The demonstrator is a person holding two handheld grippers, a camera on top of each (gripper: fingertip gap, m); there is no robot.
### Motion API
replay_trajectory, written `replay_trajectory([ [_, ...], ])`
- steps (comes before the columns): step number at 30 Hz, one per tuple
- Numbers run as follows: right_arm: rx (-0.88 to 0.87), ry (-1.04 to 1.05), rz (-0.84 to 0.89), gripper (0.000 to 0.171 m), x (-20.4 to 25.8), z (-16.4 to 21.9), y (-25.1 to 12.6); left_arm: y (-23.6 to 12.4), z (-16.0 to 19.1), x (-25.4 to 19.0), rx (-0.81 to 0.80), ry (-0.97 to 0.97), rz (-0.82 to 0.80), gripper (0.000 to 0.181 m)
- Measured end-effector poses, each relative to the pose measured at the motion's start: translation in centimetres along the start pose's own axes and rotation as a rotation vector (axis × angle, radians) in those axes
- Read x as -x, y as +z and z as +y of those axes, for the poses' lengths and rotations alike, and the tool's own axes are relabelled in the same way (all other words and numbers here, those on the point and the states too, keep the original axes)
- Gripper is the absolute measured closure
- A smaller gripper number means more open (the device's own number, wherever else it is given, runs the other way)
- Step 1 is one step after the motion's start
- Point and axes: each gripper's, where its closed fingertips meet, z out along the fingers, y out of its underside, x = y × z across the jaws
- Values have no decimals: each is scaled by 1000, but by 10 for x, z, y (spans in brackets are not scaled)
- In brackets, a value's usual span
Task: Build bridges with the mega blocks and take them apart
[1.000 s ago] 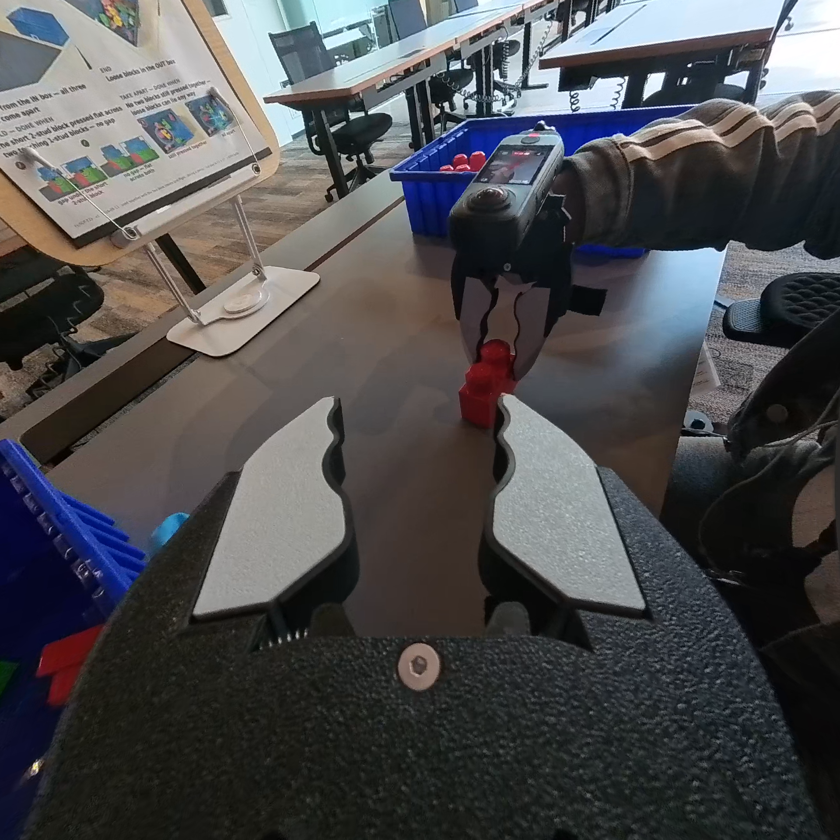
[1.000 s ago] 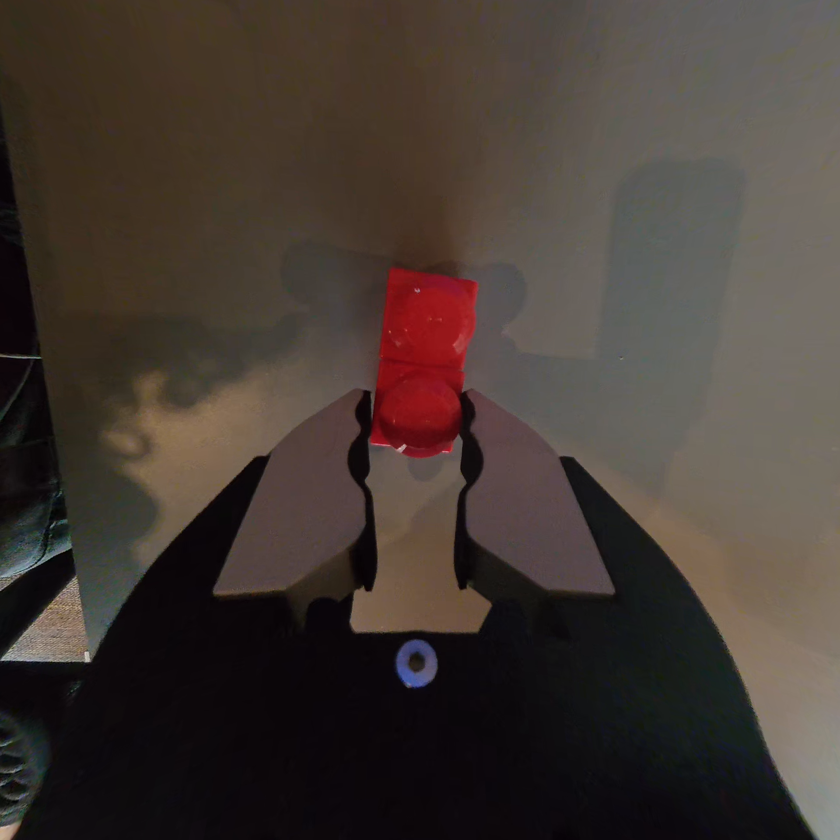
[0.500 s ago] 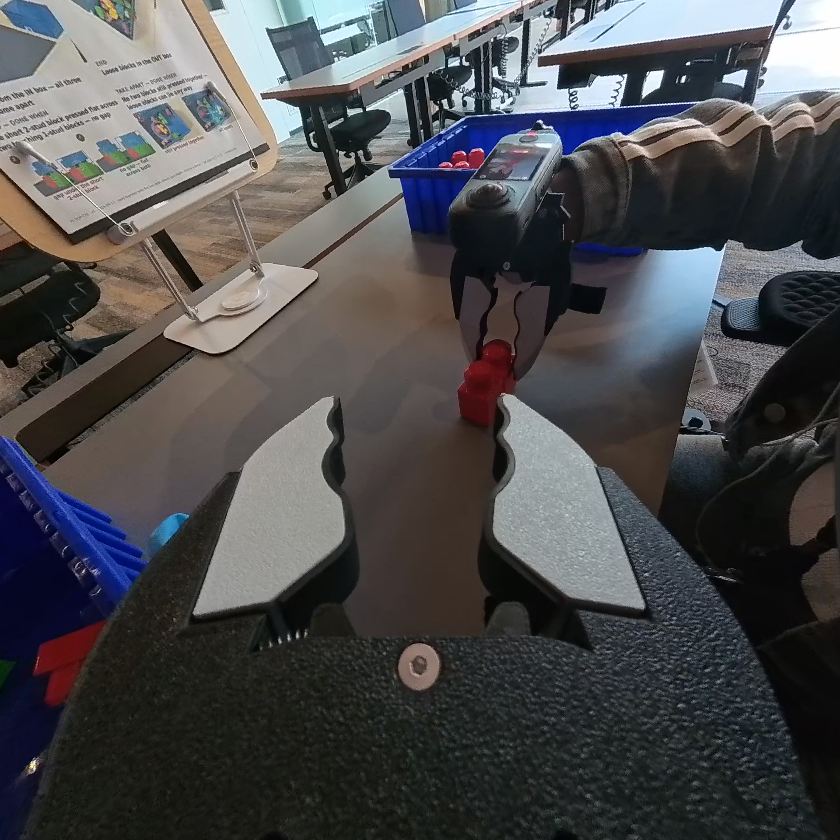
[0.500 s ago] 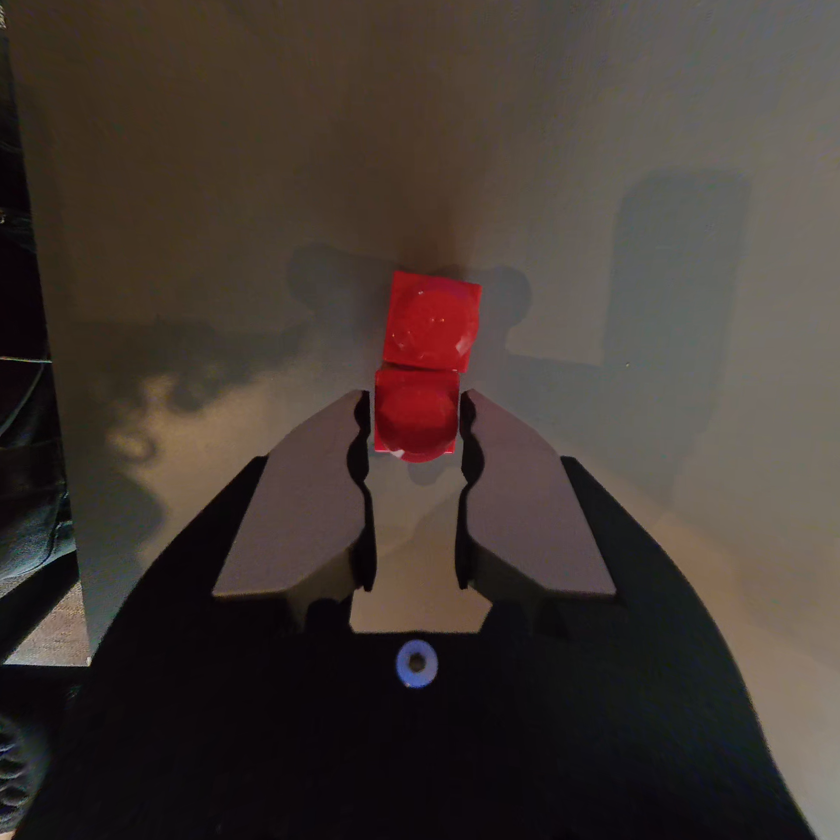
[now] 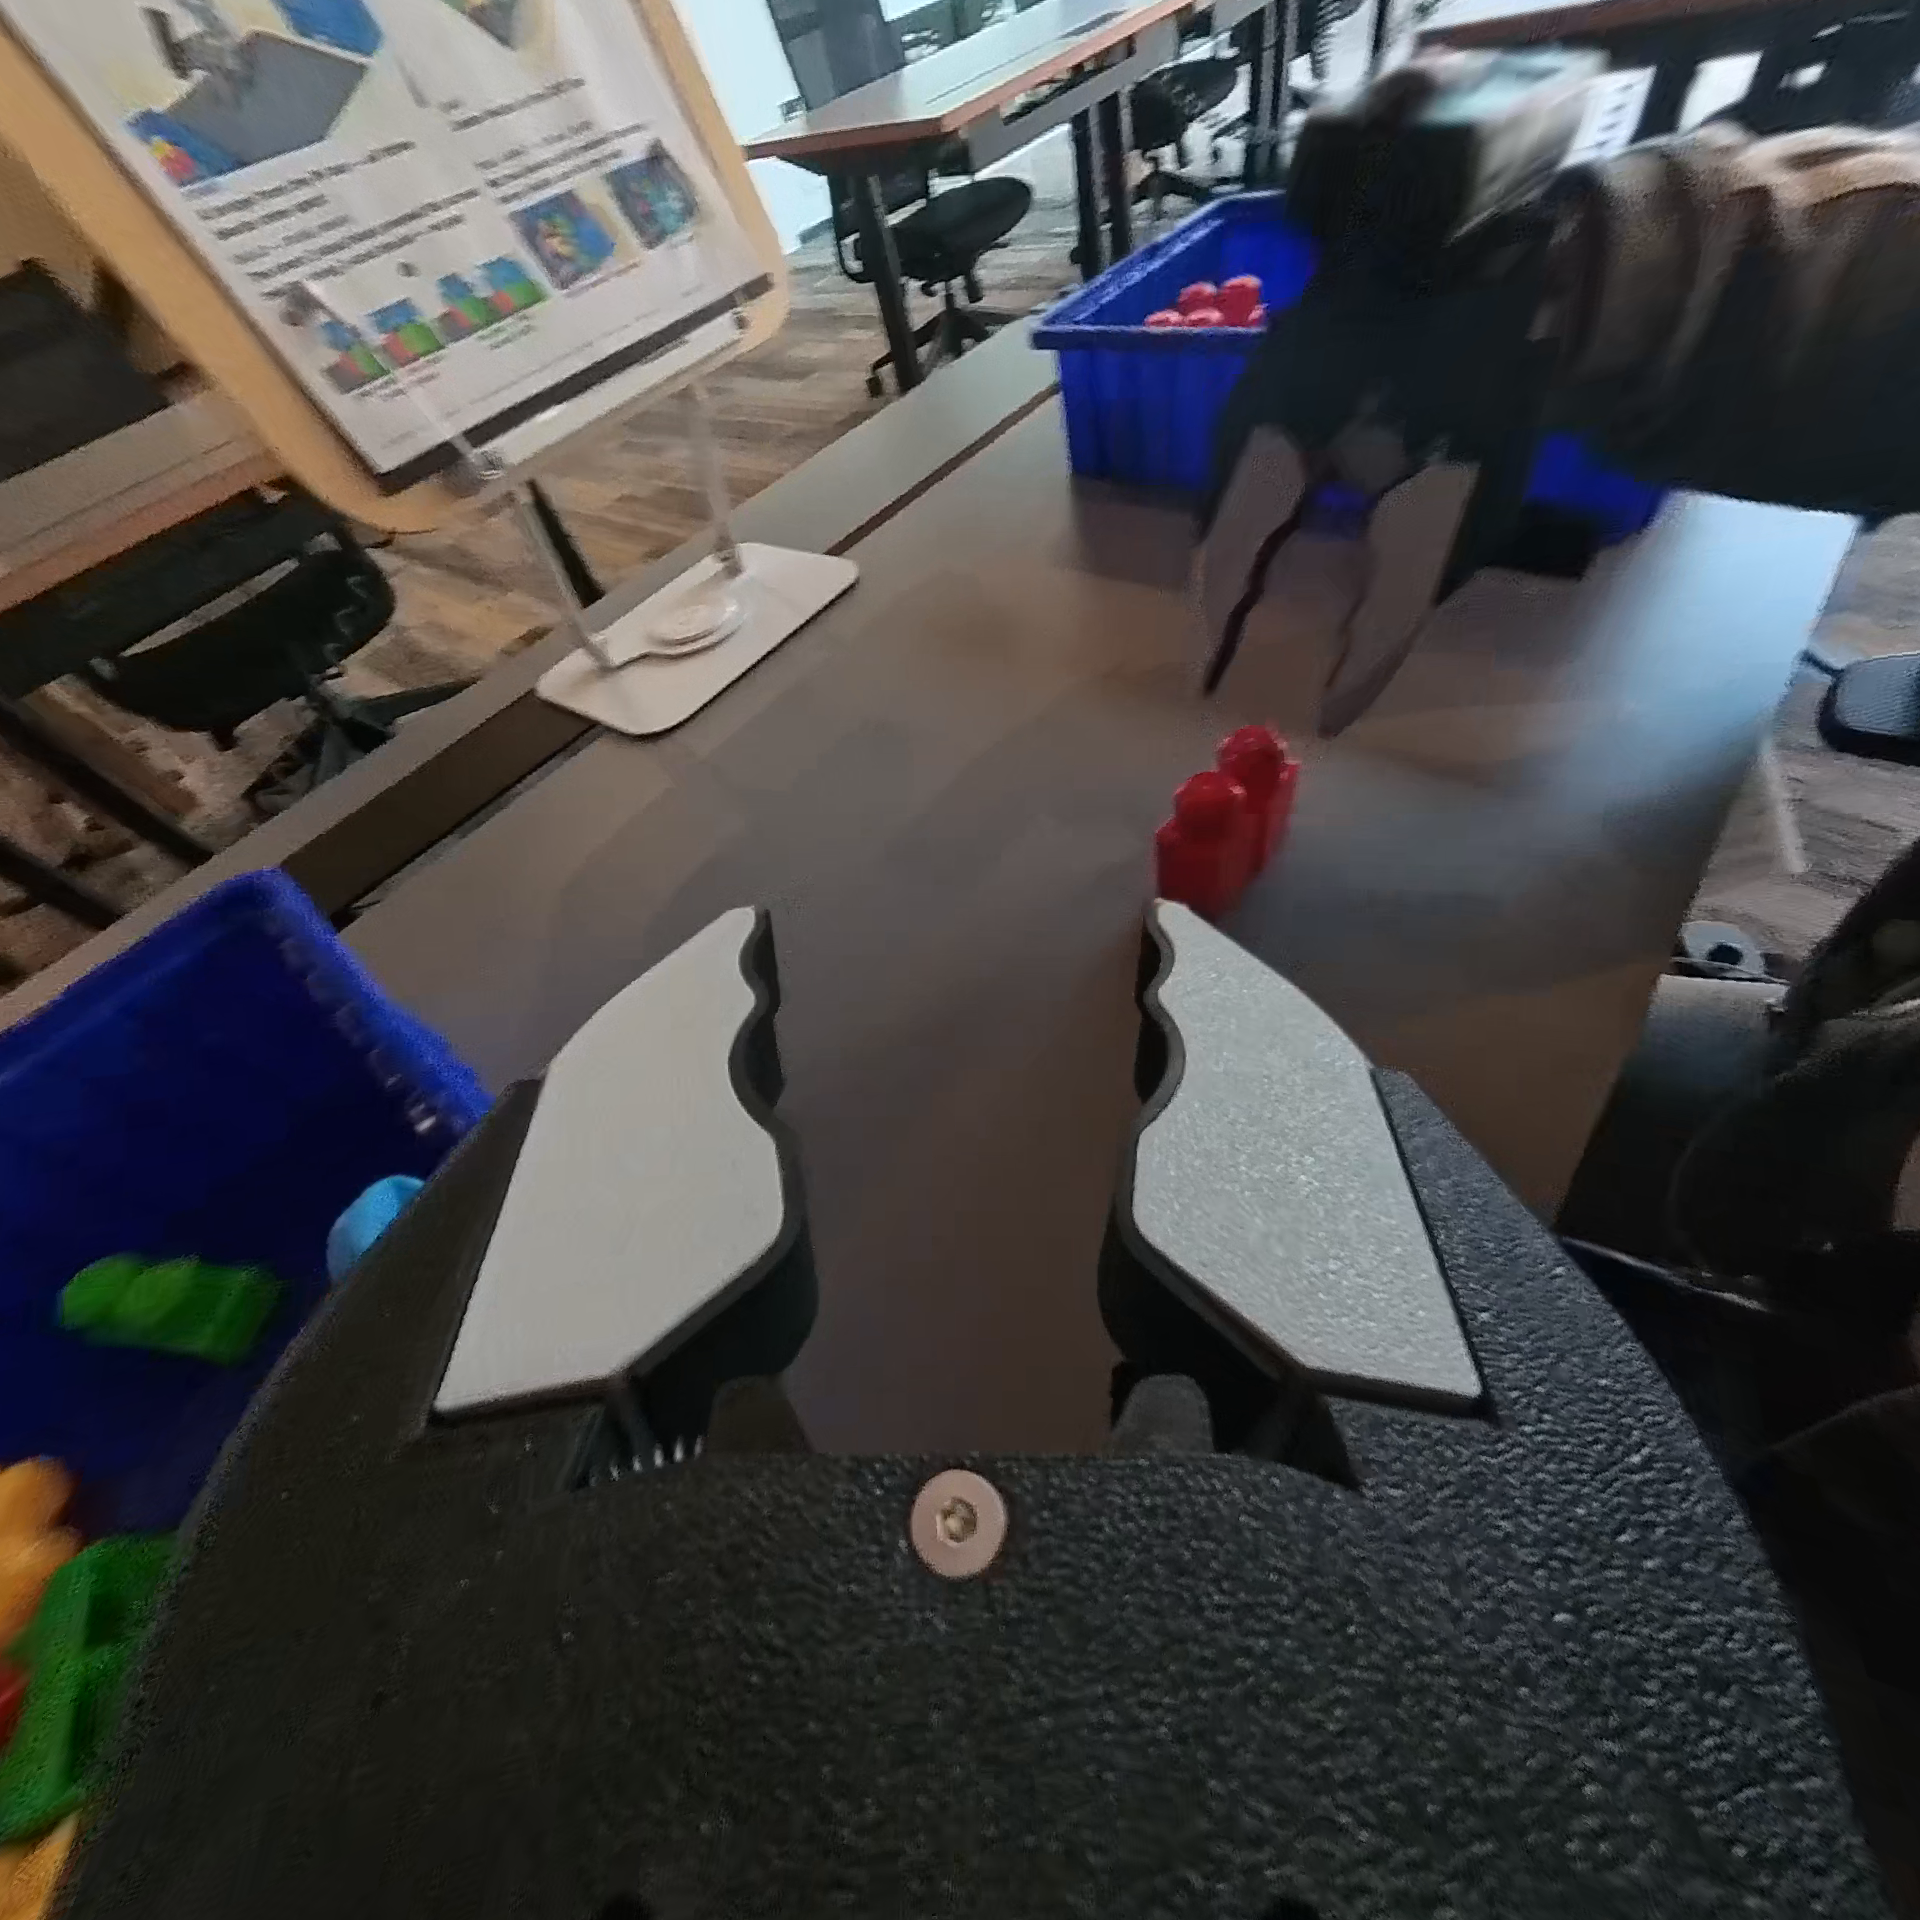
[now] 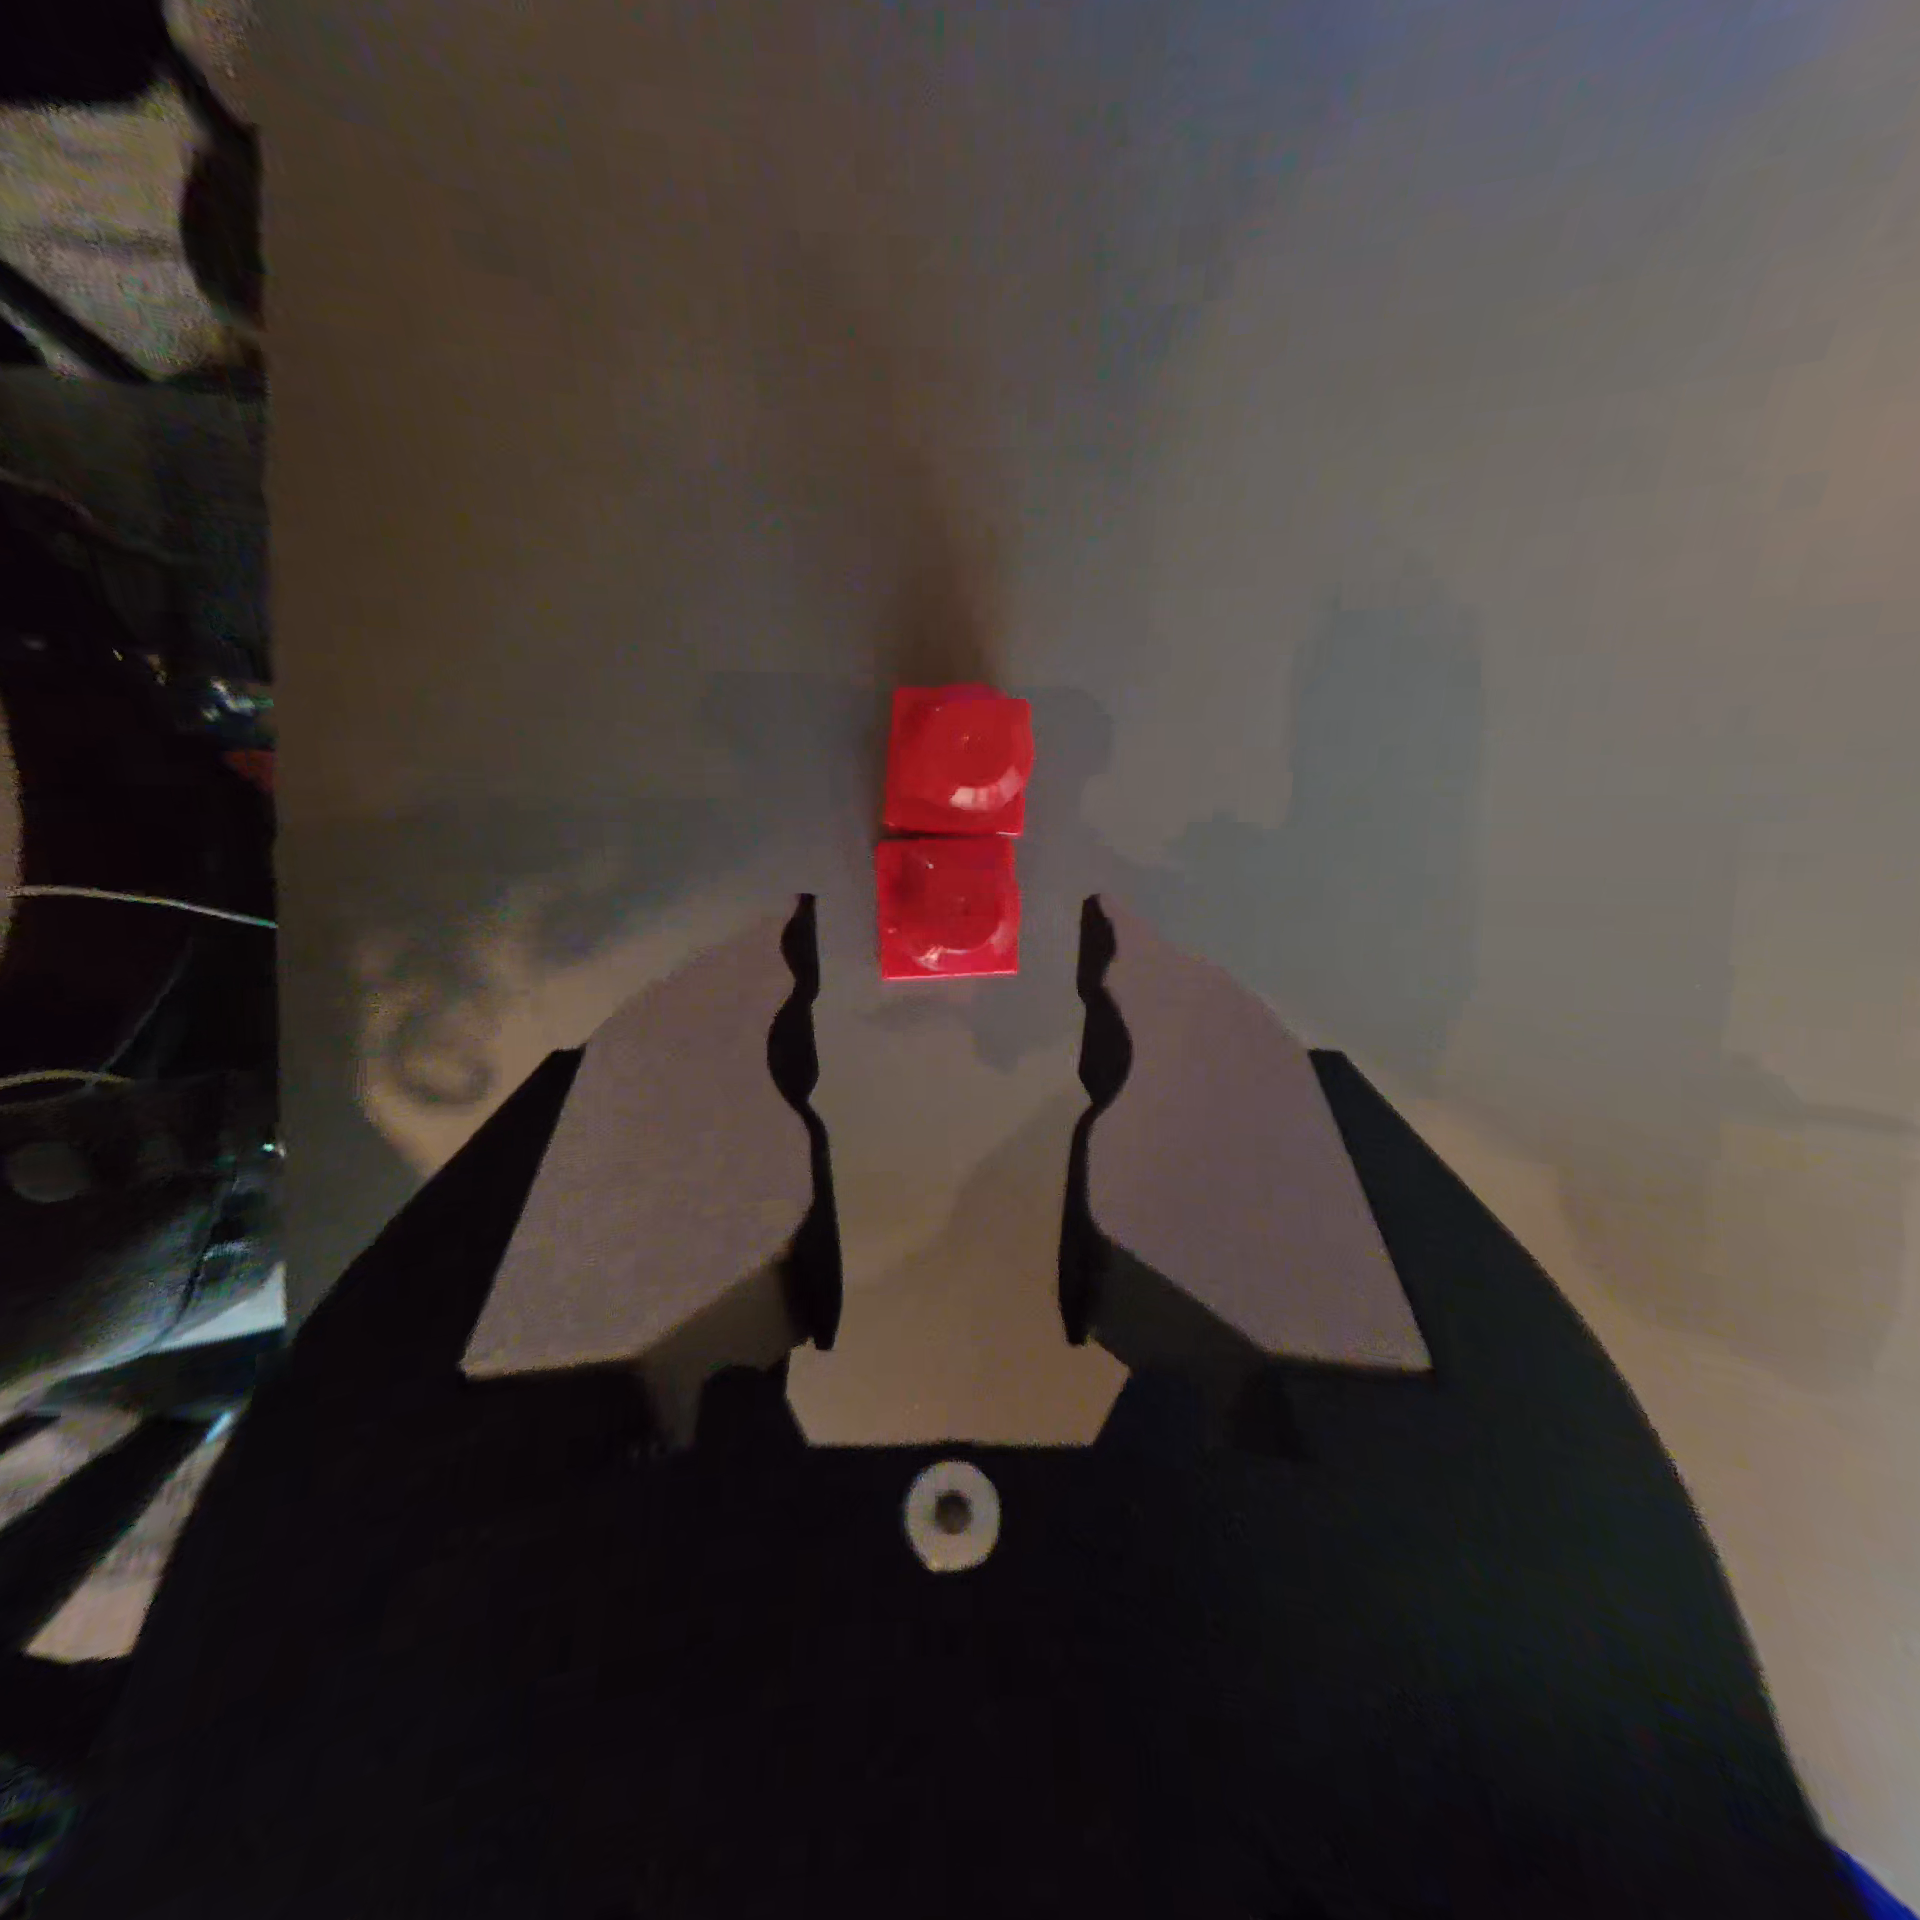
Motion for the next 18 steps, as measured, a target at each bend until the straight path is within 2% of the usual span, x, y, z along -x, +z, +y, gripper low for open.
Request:
replay_trajectory([
  [5,-192,33,92,118,9,-12,-49,-39,11,44,56,-25,-146,114],
  [9,-302,70,183,118,15,-10,-83,-60,30,97,173,-120,-240,116],
  [13,-338,91,276,119,18,0,-105,-59,54,163,292,-304,-353,113],
  [18,-384,113,344,120,21,8,-122,-35,88,232,467,-426,-450,108],
])
